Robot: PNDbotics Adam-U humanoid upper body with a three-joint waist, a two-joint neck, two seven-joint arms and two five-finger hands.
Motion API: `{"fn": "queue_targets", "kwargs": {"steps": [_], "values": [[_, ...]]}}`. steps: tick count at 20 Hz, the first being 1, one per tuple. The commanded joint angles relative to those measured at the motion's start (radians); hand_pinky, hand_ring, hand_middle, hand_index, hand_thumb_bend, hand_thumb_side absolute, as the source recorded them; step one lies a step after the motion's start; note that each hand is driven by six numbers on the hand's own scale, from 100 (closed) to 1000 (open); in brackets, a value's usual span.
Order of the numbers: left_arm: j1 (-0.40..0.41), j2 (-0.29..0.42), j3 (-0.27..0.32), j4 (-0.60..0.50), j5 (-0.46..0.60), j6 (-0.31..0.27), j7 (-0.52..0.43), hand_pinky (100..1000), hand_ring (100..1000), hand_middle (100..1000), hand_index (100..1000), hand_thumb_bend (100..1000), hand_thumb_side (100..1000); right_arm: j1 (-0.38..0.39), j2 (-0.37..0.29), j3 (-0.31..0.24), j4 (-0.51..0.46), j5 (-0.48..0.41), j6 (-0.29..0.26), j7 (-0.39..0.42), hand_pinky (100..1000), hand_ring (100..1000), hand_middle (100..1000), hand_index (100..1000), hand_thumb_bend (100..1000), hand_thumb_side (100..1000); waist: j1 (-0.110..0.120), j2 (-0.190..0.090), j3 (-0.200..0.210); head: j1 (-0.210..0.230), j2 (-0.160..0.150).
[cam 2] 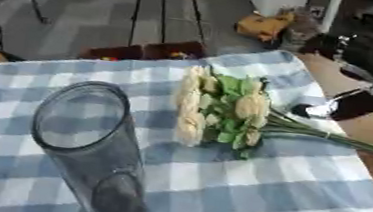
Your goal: Arrange flowers into the vase.
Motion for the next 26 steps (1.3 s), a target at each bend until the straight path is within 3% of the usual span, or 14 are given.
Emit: {"fn": "queue_targets", "kwargs": {"steps": [1,6,10,13,21,26], "values": [[-0.008,0.018,-0.002,-0.019,-0.003,0.000,-0.003,505,714,774,856,100,1000,0.000,-0.039,-0.005,-0.002,0.029,0.010,0.023,868,900,919,949,656,711,-0.011,-0.021,0.000,0.004,-0.015],[-0.008,0.016,-0.003,-0.019,-0.002,0.002,-0.004,505,715,774,856,100,1000,0.024,-0.032,0.011,-0.018,0.077,0.116,0.021,858,881,899,947,618,723,-0.011,-0.020,-0.001,0.004,-0.021],[-0.009,0.014,-0.004,-0.019,-0.002,0.004,-0.006,504,715,773,856,100,1000,0.036,-0.017,0.031,-0.017,0.111,0.223,-0.021,834,842,850,934,644,727,-0.011,-0.018,0.000,0.003,-0.024],[-0.010,0.013,-0.005,-0.019,-0.002,0.005,-0.007,504,715,773,855,100,1000,0.040,-0.001,0.047,-0.009,0.119,0.267,-0.031,808,802,807,927,647,705,-0.011,-0.017,0.003,0.002,-0.025],[-0.011,0.011,-0.006,-0.019,-0.002,0.010,-0.009,502,716,772,856,100,1000,0.039,0.028,0.072,0.026,0.105,0.266,0.018,815,835,789,919,662,683,-0.011,-0.014,0.005,0.000,-0.026],[-0.012,0.010,-0.006,-0.019,-0.002,0.011,-0.011,502,717,772,857,100,1000,0.035,0.040,0.074,0.050,0.095,0.260,0.033,815,853,761,902,610,573,-0.012,-0.013,0.007,-0.001,-0.027]]}}
